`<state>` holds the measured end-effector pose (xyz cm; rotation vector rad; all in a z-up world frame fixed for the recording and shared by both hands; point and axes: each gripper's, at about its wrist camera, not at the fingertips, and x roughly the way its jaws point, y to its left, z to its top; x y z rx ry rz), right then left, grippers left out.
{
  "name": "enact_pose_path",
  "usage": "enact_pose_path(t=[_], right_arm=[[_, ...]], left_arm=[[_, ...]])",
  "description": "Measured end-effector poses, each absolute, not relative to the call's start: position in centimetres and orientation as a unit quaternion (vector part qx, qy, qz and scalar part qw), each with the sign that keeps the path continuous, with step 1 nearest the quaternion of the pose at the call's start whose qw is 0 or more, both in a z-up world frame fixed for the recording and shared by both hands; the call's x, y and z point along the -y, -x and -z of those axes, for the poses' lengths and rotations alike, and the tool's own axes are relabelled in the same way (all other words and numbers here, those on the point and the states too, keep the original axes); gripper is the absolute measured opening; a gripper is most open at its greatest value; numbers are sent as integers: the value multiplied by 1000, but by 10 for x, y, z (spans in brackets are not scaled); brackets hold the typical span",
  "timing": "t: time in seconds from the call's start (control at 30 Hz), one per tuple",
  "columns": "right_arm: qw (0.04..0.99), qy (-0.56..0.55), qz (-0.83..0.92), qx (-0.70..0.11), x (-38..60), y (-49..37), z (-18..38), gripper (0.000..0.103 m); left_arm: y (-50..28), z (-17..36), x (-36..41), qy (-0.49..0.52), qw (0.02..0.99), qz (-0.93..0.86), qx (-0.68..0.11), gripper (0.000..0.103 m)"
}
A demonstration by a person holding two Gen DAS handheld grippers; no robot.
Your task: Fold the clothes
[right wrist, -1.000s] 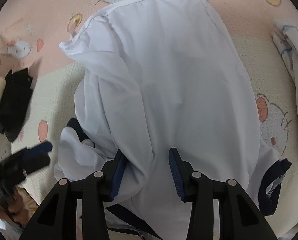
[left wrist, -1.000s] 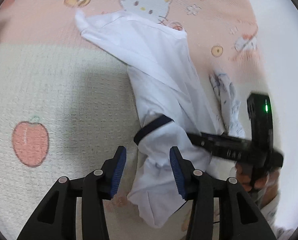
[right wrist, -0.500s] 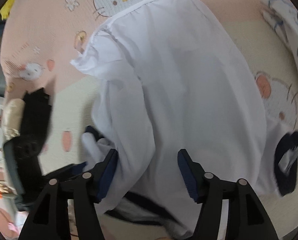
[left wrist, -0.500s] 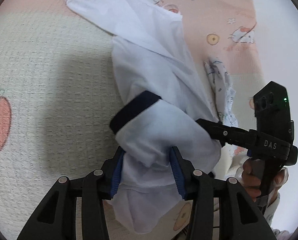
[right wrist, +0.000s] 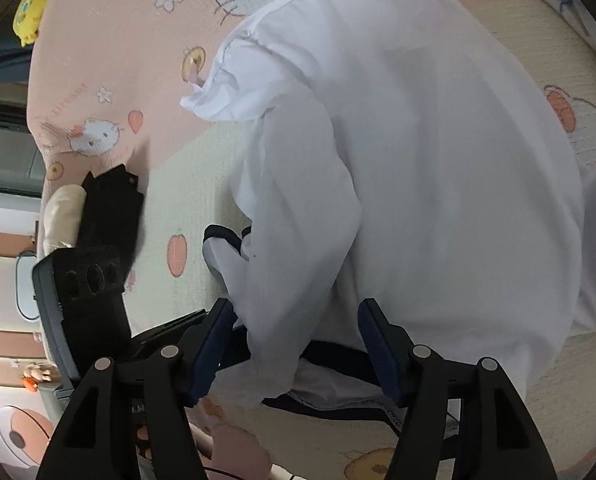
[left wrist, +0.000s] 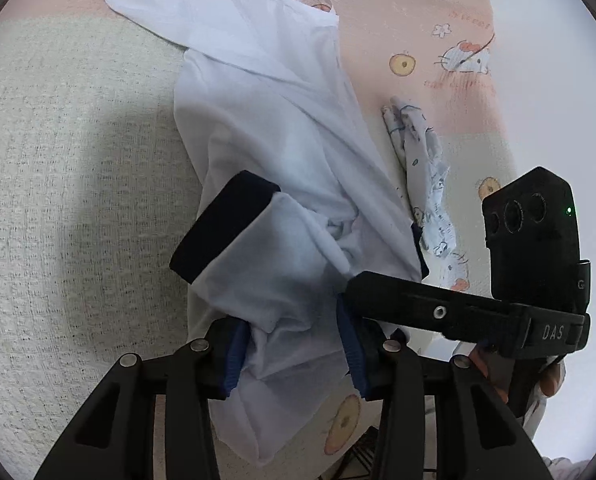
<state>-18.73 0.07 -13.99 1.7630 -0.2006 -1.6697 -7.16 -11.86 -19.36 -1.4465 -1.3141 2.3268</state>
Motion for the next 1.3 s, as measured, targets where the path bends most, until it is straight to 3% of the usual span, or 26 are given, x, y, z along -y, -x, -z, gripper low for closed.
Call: enact_pose_path(t=[0.3, 0.5, 0.63, 0.67, 0.83, 1.13, 1.3], right_arm=[[336, -695, 622, 132, 9, 180, 160, 62], [335, -693, 613, 177, 10, 181, 171, 31], [359, -671, 622, 187, 18, 182, 165, 28], [366, -665, 623, 189, 21, 183, 162, 27], [403, -638, 612, 237, 29, 187, 148, 27], [427, -602, 619, 267, 20, 199, 119, 24], [373, -612, 674, 182, 7, 203, 118, 24]], left_arm=[[60, 192, 123, 475, 53, -770, 424, 39], [50, 184, 124, 505, 25, -779, 372, 42], [36, 178, 129, 499, 21, -783, 370, 62], [33, 179, 131, 498, 22, -781, 376, 63], [26, 189, 134, 495, 23, -762, 417, 63], [43, 187, 126, 475, -10, -778, 411, 63], [48, 179, 118, 478, -50, -795, 370, 63]])
